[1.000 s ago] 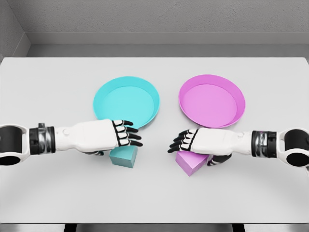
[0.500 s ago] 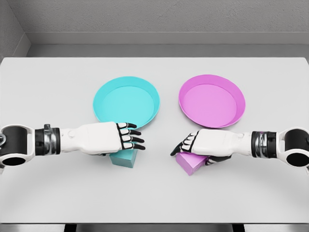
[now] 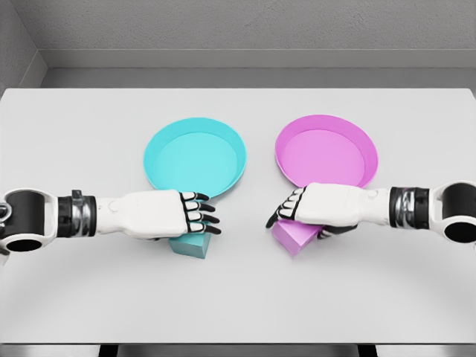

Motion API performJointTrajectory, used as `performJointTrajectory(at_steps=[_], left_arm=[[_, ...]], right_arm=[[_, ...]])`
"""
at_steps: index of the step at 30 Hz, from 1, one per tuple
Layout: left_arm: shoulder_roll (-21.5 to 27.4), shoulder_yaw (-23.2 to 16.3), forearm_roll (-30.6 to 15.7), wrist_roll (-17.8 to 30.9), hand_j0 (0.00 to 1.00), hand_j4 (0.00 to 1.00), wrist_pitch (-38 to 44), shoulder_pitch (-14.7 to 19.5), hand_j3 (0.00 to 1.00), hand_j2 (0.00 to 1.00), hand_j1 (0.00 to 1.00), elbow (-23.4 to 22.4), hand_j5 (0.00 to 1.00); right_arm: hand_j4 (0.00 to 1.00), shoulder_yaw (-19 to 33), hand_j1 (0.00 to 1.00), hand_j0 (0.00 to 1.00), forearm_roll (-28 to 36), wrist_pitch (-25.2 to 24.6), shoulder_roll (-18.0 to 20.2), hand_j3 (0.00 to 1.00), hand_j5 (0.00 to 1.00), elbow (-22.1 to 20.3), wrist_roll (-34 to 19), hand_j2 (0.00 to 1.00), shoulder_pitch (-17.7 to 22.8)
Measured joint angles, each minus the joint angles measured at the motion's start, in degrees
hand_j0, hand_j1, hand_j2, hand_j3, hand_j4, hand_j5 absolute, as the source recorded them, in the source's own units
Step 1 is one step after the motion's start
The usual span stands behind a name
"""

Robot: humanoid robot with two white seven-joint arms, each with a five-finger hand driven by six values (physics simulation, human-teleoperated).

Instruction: Place the blocks in the corresponding plates according to their colors

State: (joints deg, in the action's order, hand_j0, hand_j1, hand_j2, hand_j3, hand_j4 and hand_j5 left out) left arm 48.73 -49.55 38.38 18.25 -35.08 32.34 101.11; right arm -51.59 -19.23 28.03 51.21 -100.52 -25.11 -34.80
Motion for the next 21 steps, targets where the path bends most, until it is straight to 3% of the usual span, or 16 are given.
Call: performJointTrajectory(at_steps=[5, 11, 15, 21], left_arm=[[-0.9, 0.0, 0.1, 0.2, 1.00, 1.00, 0.0, 0.1, 1.00, 1.00, 1.00, 0.0, 1.00], [-1.1, -0.4, 0.5, 0.2, 1.00, 1.00, 0.0, 1.2, 1.00, 1.00, 1.00, 0.2, 1.00], [-1.1, -0.9, 1.2, 0.6, 0.70, 0.70, 0.0, 1.8, 0.70, 0.70, 0.70, 0.2, 0.70], [-1.1, -1.5, 0.9, 2.3, 0.60, 0.60, 0.2, 2.4, 0.60, 0.60, 0.60, 0.3, 0.60]], right_arm=[[0.60, 1.2, 0.60, 0.60, 0.2, -0.7, 0.0, 0.60, 0.60, 0.1, 0.2, 0.60, -0.3], [0.61, 2.9, 0.61, 0.61, 0.6, -5.7, 0.0, 0.61, 0.61, 0.1, 0.2, 0.61, -1.1], [0.61, 3.4, 0.61, 0.61, 0.7, -11.3, -0.1, 0.61, 0.61, 0.1, 0.2, 0.61, -1.8], [0.61, 3.5, 0.61, 0.61, 0.7, -19.3, -0.6, 0.61, 0.61, 0.1, 0.2, 0.61, -2.7]])
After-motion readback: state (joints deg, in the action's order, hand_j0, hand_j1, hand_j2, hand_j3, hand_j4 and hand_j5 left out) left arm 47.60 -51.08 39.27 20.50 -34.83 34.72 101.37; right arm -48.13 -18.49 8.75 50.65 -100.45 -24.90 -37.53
